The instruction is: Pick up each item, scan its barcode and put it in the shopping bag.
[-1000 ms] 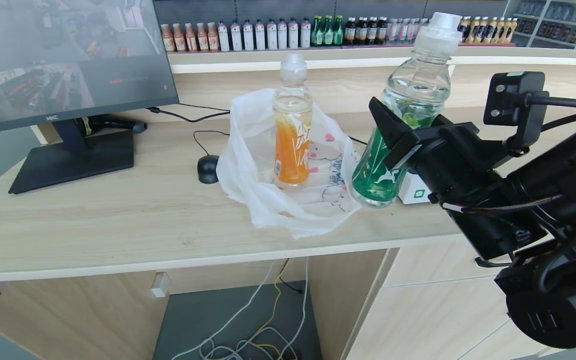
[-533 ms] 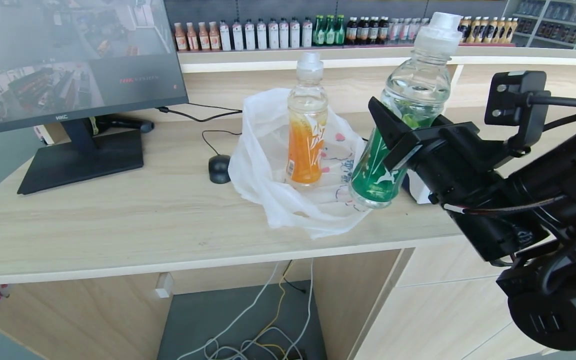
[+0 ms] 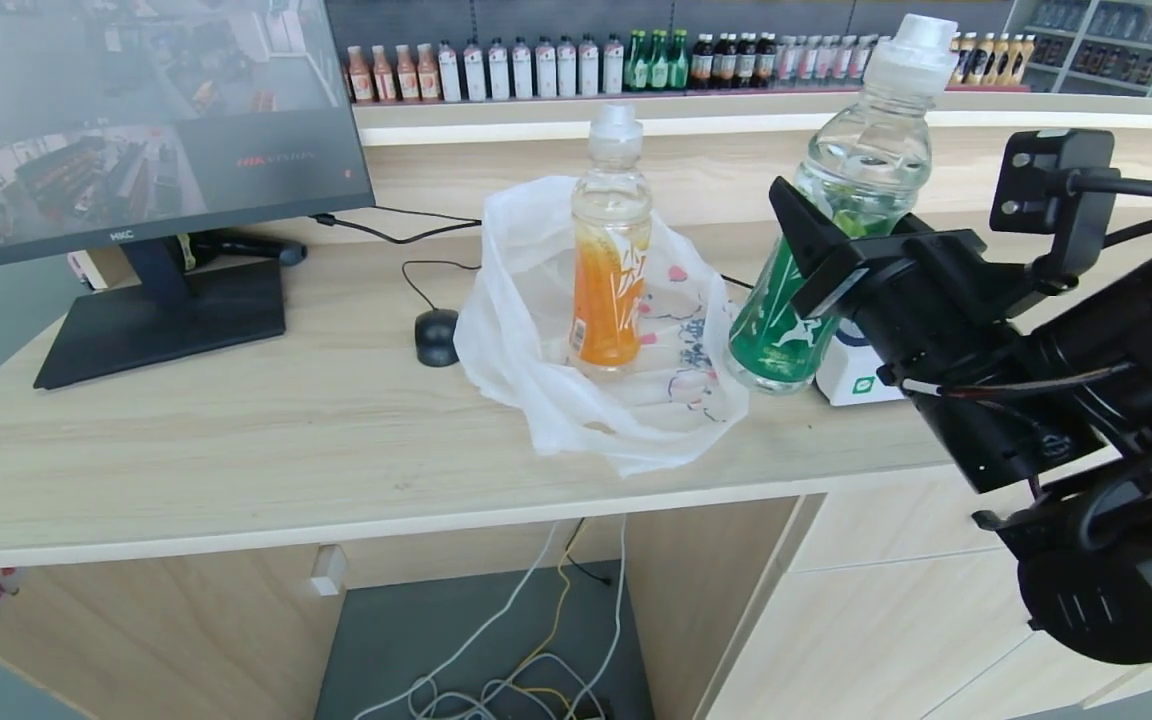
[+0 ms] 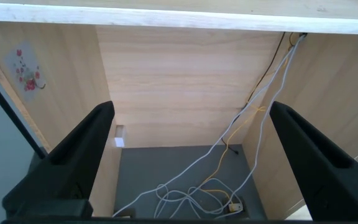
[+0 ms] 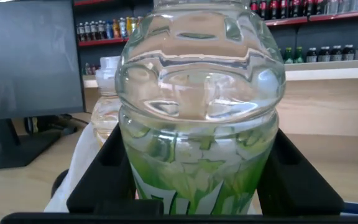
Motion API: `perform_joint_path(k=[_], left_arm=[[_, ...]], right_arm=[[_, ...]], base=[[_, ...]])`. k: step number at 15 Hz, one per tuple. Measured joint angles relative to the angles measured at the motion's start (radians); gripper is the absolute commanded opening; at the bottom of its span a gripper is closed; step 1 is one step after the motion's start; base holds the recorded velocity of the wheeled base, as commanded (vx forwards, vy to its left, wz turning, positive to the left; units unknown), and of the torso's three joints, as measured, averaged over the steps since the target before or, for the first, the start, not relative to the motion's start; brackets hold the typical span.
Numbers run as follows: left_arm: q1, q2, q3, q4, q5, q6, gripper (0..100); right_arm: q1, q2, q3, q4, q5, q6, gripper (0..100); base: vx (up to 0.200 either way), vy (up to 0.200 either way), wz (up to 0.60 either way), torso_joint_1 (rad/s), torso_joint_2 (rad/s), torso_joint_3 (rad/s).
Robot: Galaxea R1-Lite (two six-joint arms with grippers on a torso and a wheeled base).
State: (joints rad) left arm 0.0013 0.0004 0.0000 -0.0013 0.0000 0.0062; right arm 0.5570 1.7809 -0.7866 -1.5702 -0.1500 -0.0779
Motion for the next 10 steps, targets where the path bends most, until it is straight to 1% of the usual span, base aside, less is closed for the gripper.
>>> perform_joint_path(k=[3, 4, 7, 10], left_arm=[[0.000, 0.000, 0.000, 0.000, 0.000, 0.000, 100], [0.000, 0.000, 0.000, 0.000, 0.000, 0.000, 100], [0.000, 0.000, 0.000, 0.000, 0.000, 0.000, 100], [0.000, 0.000, 0.000, 0.000, 0.000, 0.000, 100]], right_arm=[[-0.002, 0.045, -0.060, 0.010, 0.003, -0.003, 0], [-0.001, 0.057, -0.086, 0.034, 0.002, -0.003, 0], [0.004, 0.102, -0.228, 0.135, 0.005, -0.002, 0], [0.002, 0.162, -0.352, 0.190, 0.006, 0.000, 0]], base=[[0.000, 0.000, 0.00, 0.000, 0.00, 0.000], [0.000, 0.000, 0.00, 0.000, 0.00, 0.000], [0.000, 0.000, 0.00, 0.000, 0.00, 0.000], [0.000, 0.000, 0.00, 0.000, 0.00, 0.000]])
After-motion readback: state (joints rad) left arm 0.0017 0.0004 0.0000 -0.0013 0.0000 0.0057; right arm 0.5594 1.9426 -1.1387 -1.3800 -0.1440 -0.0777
